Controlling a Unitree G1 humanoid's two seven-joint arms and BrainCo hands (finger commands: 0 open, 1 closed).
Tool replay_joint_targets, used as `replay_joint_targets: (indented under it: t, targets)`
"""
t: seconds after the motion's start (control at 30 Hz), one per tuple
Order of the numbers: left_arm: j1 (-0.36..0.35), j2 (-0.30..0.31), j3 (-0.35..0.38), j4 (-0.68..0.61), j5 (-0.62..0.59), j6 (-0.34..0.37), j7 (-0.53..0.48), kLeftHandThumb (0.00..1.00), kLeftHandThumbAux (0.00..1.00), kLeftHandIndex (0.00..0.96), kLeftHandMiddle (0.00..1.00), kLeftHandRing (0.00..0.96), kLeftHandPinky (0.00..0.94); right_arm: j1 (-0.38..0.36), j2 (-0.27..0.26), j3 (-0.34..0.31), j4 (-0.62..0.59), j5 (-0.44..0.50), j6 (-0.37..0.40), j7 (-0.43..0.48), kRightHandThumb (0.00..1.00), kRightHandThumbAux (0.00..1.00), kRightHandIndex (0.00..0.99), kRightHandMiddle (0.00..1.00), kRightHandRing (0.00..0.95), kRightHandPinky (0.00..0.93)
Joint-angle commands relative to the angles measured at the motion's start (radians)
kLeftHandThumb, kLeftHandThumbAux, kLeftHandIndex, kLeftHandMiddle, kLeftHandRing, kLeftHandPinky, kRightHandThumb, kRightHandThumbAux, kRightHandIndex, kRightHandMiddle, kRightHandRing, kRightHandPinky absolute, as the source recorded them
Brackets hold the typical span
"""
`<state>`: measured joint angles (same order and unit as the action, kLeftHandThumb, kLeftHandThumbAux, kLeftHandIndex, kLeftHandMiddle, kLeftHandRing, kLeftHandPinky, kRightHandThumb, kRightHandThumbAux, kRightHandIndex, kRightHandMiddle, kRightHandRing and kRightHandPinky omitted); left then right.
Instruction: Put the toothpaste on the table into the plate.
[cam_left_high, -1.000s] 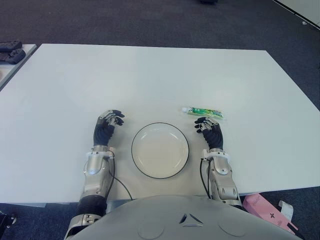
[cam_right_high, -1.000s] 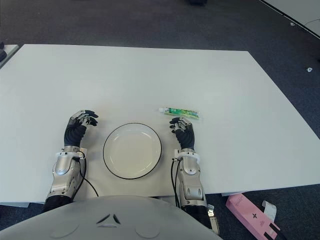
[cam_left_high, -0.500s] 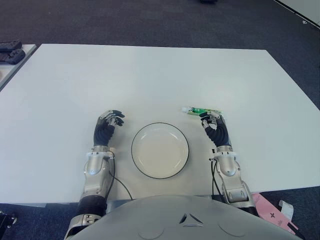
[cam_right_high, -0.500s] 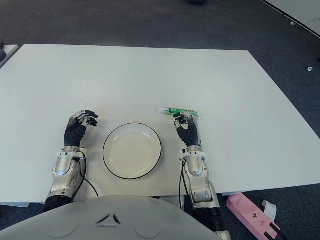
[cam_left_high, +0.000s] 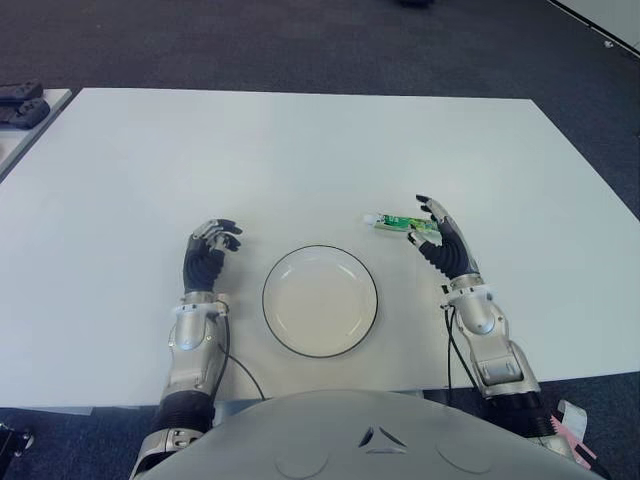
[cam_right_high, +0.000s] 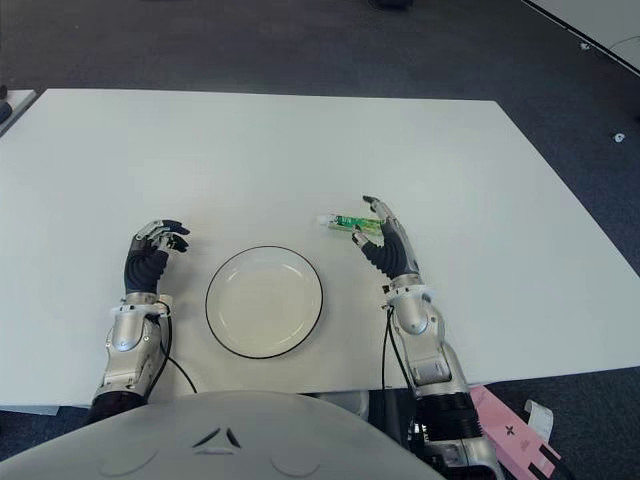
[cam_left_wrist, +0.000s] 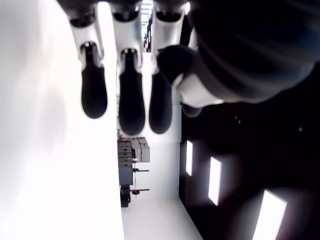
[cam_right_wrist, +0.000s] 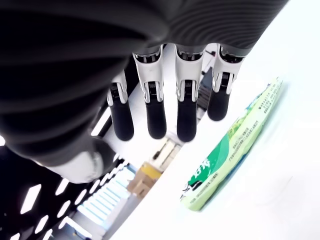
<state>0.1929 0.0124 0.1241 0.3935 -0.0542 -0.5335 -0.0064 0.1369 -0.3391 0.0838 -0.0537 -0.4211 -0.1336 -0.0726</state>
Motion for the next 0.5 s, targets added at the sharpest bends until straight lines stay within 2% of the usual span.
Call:
replay_joint_targets:
  t: [0.03, 0.17, 0.4, 0.5]
  targets:
    - [0.068, -0.041, -0.005, 0.069, -0.001, 0.054, 0.022, 0.836, 0.678, 0.415, 0.482, 0.573, 0.546, -0.051, -0.047, 0.005, 0.042, -0.040, -0.024, 0.017, 0.559, 0.452, 0.036, 0.050, 0.061, 0.095]
    - [0.069, -0.047, -0.005, 0.062, -0.002, 0.066, 0.030, 0.836, 0.678, 0.416, 0.480, 0.573, 0.545, -0.095, -0.098, 0.017, 0.077, -0.098, -0.041, 0.014, 0.574, 0.406, 0.007, 0.010, 0.018, 0.084]
    - [0.072, -0.054, -0.005, 0.050, 0.002, 0.080, 0.039, 0.836, 0.678, 0.417, 0.479, 0.569, 0.531, -0.170, -0.150, 0.043, 0.168, -0.157, -0.078, 0.003, 0.586, 0.340, 0.000, 0.000, 0.001, 0.008]
    - [0.074, -0.059, -0.005, 0.042, 0.005, 0.084, 0.042, 0.835, 0.678, 0.417, 0.478, 0.569, 0.531, -0.251, -0.176, 0.081, 0.260, -0.217, -0.107, -0.022, 0.579, 0.303, 0.000, 0.000, 0.000, 0.002]
